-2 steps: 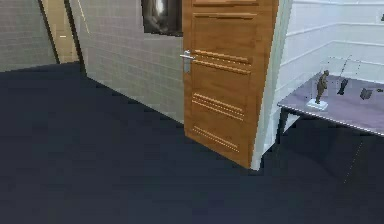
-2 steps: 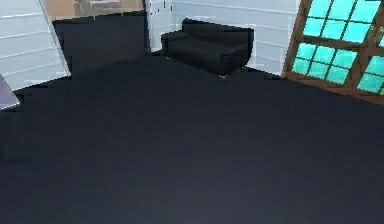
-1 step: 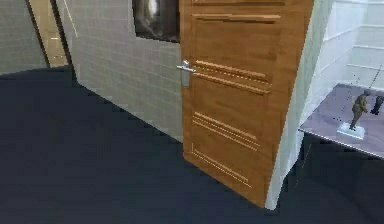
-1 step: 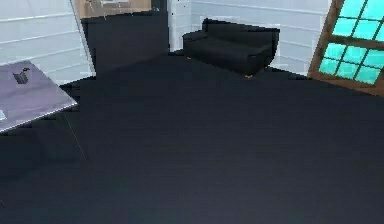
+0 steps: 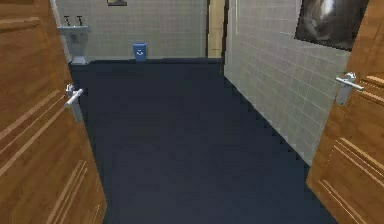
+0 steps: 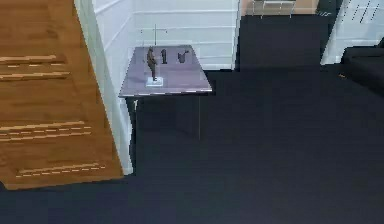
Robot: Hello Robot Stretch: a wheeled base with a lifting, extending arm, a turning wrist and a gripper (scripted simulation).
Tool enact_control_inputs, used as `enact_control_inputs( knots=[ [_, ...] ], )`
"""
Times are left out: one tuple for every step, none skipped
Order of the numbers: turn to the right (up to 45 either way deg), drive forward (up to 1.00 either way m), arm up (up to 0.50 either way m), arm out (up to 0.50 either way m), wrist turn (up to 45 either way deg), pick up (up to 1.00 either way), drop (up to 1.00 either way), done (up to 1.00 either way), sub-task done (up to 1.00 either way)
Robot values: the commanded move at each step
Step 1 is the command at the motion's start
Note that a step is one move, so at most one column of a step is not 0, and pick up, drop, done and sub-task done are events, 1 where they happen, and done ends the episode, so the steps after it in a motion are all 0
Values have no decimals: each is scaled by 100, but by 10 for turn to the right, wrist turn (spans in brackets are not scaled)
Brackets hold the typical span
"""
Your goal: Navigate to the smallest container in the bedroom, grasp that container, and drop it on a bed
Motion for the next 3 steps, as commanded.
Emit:
enact_control_inputs(
  knots=[
    [0,100,0,0,0,0,0,0,0],
    [0,100,0,0,0,0,0,0,0],
    [0,100,0,0,0,0,0,0,0]
  ],
)
